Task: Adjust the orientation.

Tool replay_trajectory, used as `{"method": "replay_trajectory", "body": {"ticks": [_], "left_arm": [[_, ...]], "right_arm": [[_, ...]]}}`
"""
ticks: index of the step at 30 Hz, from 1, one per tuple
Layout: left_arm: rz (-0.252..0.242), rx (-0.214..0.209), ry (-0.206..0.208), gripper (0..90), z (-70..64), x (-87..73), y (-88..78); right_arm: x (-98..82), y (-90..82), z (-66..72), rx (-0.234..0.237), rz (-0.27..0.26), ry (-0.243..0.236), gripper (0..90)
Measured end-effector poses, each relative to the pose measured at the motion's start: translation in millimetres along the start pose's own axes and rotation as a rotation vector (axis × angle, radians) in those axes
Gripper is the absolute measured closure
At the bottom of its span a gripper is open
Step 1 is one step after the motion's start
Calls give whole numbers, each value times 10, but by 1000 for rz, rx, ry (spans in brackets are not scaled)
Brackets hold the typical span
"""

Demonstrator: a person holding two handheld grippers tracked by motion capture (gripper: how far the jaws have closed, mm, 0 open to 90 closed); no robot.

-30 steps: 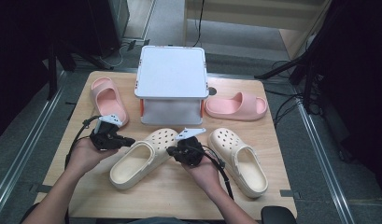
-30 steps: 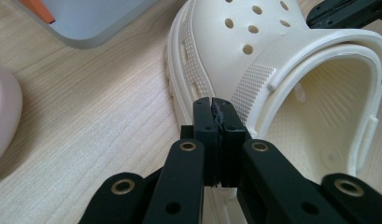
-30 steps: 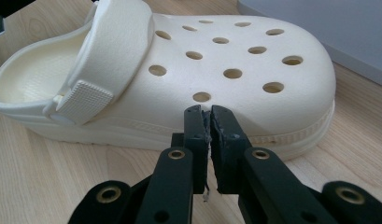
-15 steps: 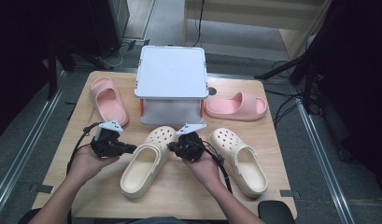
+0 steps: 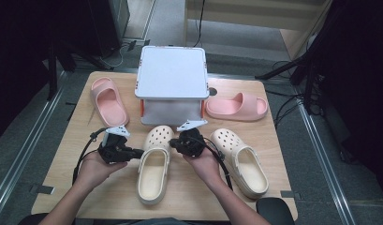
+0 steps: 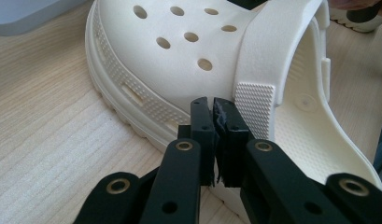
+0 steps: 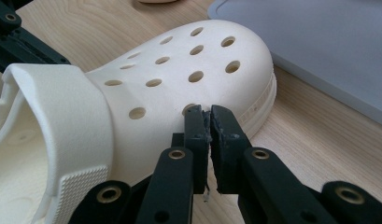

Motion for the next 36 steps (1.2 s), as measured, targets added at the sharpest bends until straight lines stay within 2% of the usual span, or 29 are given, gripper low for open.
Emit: {"method": "replay_trajectory", "body": {"ticks": [3,5,7,9,10,11,13,18,21,23,25,33,36], "left_arm": [[-13,-12,-24,775,37,16,-27],[-15,1,-27,733,55,50,-67],[-26,46,-39,723,65,129,-129],[-40,54,-30,712,63,173,-172],[-65,52,-5,661,50,253,-246],[-61,57,10,640,50,286,-277],[-60,73,22,650,72,345,-336],[-77,69,3,705,166,514,-460],[-98,60,17,724,223,659,-538],[-101,72,31,753,268,766,-575],[-96,85,49,779,311,870,-596],[-74,64,75,812,508,1226,-642],[-65,77,80,808,605,1327,-626]], "right_arm": [[5,-5,-1,-6,2,4,841],[21,-28,4,7,-13,4,802],[37,-88,37,-11,-38,-5,756],[40,-150,83,-15,-57,-17,725],[40,-187,100,-14,-65,-18,701],[40,-222,114,-8,-75,-17,676],[34,-295,132,4,-82,3,660],[22,-472,195,32,-106,27,657],[-7,-544,244,37,-109,32,642],[-45,-571,274,38,-103,44,627],[-92,-586,302,36,-95,48,606],[-204,-545,414,32,-70,55,596],[-235,-509,445,24,-60,69,544]]}}
Point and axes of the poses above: each handheld gripper's, and its own axes: y roughly forward along the jaws, x roughly out of its top, z roughly to its left, the point moved 5 cm from there along y, roughly forward along the jaws, and after that the axes turned 9 degrees about y, right-handed, at the moved point
